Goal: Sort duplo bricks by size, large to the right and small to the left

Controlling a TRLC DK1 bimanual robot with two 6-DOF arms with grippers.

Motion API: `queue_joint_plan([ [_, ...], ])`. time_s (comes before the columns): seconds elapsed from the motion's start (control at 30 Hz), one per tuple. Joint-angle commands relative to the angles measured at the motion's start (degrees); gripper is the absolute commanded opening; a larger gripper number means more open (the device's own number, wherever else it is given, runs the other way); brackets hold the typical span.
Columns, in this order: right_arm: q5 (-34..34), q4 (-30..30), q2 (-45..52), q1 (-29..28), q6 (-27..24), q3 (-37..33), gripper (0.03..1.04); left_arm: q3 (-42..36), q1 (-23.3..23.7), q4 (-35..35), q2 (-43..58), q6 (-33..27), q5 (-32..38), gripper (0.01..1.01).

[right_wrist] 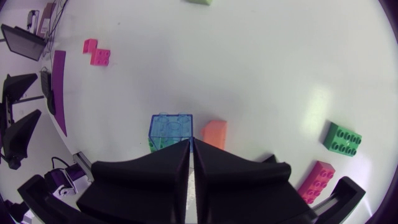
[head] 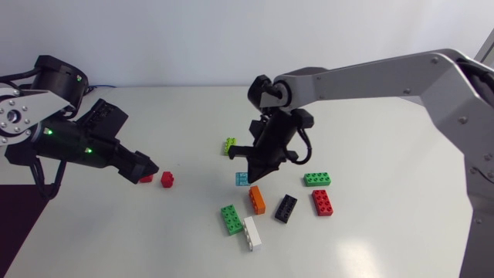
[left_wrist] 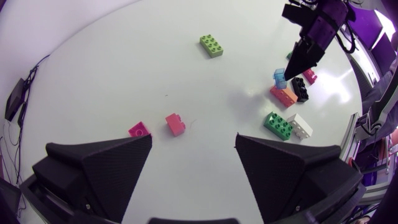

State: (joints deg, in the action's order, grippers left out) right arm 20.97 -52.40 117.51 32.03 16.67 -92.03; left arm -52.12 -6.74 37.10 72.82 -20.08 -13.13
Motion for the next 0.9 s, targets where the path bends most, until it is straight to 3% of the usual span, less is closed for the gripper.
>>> queue_joint_plan([
  [0.0,-0.23,0.02,2.90,3.04,0.82,-2.10,0.05,2.11,-0.11,-0.01,-1.80,-0.49,-0.41,0.931],
  [0.2,-0.49,-1.21,6.50,8.05,1.97,-8.25,0.07,2.72,0.15,0.60,-4.00,-0.75,-1.38,0.931],
  [0.27,-0.93,-1.39,6.85,9.10,2.41,-9.31,0.35,2.64,0.24,0.87,-4.35,-0.93,-1.38,0.933],
  [0.37,-2.60,-4.11,7.73,10.24,3.20,-11.68,0.99,2.81,0.33,0.87,-4.35,-1.02,-1.55,0.934],
  [0.6,-2.78,-4.73,4.48,8.84,3.29,-10.89,1.01,2.81,-1.87,0.25,-2.59,-0.49,-1.55,0.946],
  [0.87,-2.78,-4.81,-8.09,1.19,4.34,-4.04,1.01,-0.09,-11.01,0.78,6.99,1.27,-1.55,0.946],
])
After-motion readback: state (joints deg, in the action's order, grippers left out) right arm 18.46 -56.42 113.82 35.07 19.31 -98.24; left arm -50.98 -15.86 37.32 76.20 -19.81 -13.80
